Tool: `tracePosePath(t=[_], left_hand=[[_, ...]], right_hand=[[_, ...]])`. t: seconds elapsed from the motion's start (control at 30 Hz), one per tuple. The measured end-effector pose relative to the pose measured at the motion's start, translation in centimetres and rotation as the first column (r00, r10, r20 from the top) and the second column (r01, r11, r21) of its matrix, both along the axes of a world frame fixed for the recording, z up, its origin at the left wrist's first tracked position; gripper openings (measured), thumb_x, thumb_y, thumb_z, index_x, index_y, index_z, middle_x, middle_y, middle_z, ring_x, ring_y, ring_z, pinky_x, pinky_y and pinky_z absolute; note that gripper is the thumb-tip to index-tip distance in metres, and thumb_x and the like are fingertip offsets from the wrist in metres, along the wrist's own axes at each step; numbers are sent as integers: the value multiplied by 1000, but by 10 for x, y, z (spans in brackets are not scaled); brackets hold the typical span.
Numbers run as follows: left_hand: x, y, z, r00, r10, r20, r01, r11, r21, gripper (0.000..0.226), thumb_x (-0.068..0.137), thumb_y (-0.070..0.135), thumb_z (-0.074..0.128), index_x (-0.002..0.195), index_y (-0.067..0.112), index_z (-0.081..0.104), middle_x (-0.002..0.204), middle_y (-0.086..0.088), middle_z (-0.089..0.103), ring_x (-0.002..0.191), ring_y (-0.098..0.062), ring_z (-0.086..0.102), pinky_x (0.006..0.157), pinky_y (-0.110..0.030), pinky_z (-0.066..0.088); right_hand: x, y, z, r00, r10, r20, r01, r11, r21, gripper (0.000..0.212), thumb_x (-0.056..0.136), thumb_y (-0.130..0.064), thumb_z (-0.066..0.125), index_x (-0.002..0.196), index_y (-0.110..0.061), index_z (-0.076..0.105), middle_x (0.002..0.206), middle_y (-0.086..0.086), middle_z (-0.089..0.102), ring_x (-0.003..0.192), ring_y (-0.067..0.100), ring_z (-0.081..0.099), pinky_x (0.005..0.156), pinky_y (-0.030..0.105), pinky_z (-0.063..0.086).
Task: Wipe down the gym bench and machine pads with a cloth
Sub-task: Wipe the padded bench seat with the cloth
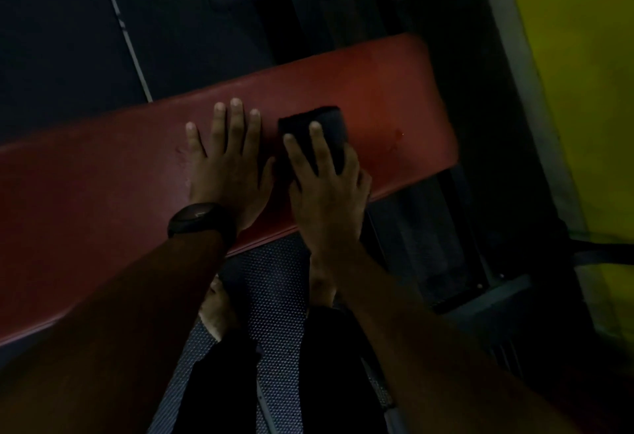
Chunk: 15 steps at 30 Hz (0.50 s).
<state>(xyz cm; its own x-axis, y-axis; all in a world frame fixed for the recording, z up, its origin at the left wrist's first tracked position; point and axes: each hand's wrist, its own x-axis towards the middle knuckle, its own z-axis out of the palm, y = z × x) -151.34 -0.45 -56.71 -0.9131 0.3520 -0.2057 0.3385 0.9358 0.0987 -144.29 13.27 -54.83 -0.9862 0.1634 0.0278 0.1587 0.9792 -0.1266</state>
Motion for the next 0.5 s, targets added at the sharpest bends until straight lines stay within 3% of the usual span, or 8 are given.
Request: tracePosePath(t=[0.07, 0.13, 0.2, 0.27, 0.33, 0.4, 0.5], left_hand=[[2, 1, 0, 1000, -7, -3, 7, 1000, 1, 73, 101, 50, 24, 161, 10, 13, 169, -15, 9, 156, -33, 3, 119, -68, 7], [3, 1, 0, 1000, -19, 0, 19, 1000, 3, 73, 101, 49, 26, 161, 11, 13, 169, -15, 9, 156, -33, 3, 119, -68, 7], [2, 2, 1, 1000, -16, 4, 16, 1000, 6, 73, 100, 49, 27, 161, 11, 14, 169, -14, 10, 156, -33, 3, 119, -67, 6], [3, 5, 2, 1000, -2, 9, 2, 1000, 9, 74, 99, 48, 27, 161, 11, 13, 169, -14, 9, 156, -32, 3, 119, -67, 6], [3, 8, 3, 1000, 7, 18, -8, 1000, 23, 74, 99, 47, 28, 161, 11, 13, 169, -13, 9, 157, -32, 2, 119, -68, 5], [4, 10, 3, 1000, -2, 22, 1, 1000, 31, 73, 100, 46, 29, 161, 10, 13, 169, -14, 8, 157, -32, 2, 119, -69, 4], [4, 12, 3, 1000, 0, 19, -1, 1000, 30, 74, 100, 46, 31, 161, 10, 12, 170, -14, 8, 157, -33, 1, 119, -69, 4]], right_hand=[[-18, 35, -2, 972, 233, -6, -231, 966, 114, 61, 91, -37, 53, 151, -39, 43, 160, 0, 40, 129, 38, 48, 84, 50, 48], [-28, 66, -2, 976, 218, -1, -214, 960, 178, 62, 90, -36, 55, 151, -40, 43, 159, 0, 41, 129, 38, 49, 85, 50, 49], [-26, 76, -2, 994, -108, -14, 109, 989, 97, 62, 92, -37, 52, 153, -41, 39, 163, 0, 35, 133, 39, 45, 90, 54, 47], [-14, 58, -3, 875, -483, -6, 483, 875, -8, 67, 93, -36, 58, 155, -41, 34, 166, -1, 27, 137, 39, 39, 95, 57, 43], [0, 25, -2, 819, -573, -17, 573, 819, -24, 70, 91, -33, 62, 155, -39, 35, 166, -1, 27, 136, 40, 39, 94, 56, 43], [14, 0, -3, 891, -454, -13, 454, 891, -34, 71, 88, -34, 66, 154, -37, 39, 164, 1, 31, 134, 41, 42, 91, 56, 46], [8, 16, -3, 996, -92, -20, 92, 996, -8, 66, 89, -38, 62, 152, -38, 42, 162, 1, 36, 132, 40, 44, 89, 55, 48]])
